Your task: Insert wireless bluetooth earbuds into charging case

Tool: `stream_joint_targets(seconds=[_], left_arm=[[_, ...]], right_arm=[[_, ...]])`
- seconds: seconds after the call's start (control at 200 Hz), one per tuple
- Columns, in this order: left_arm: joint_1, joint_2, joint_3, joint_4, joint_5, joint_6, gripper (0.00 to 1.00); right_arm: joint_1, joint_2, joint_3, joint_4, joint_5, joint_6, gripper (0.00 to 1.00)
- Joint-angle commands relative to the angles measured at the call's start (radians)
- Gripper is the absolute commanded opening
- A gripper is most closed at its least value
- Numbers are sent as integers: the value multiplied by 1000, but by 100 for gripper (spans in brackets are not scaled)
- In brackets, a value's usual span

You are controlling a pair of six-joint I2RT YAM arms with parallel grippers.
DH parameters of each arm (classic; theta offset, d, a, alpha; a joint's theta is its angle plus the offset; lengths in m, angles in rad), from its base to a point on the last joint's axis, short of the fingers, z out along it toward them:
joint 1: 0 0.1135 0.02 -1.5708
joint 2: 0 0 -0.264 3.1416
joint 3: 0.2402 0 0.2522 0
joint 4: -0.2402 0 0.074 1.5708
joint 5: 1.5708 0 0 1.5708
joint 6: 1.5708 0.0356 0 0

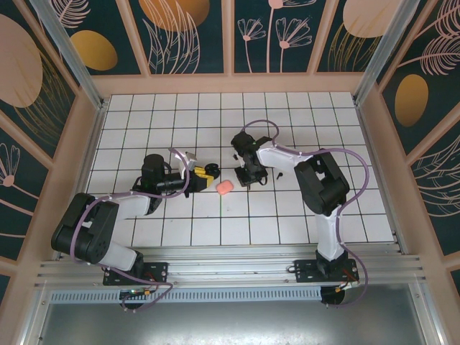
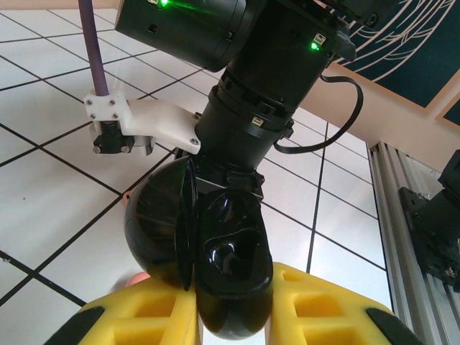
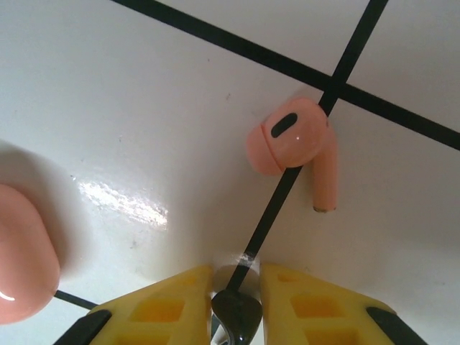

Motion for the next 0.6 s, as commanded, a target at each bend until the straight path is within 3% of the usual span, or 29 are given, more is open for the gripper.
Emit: stream_joint_targets(seconds=[0.0, 0.16, 0.42, 0.596], left_arm=[[7, 6, 27, 13, 17, -5, 22], [6, 16, 32, 17, 16, -9, 22], [-8, 94, 65, 78, 50, -50, 21], [-43, 126, 96, 71, 70, -45, 21]], right_arm=[[13, -54, -22, -29, 19, 26, 22], [13, -127, -59, 42, 15, 31, 21], [11, -361, -216, 322, 6, -4, 20], [11, -490, -284, 438, -79, -96, 20]])
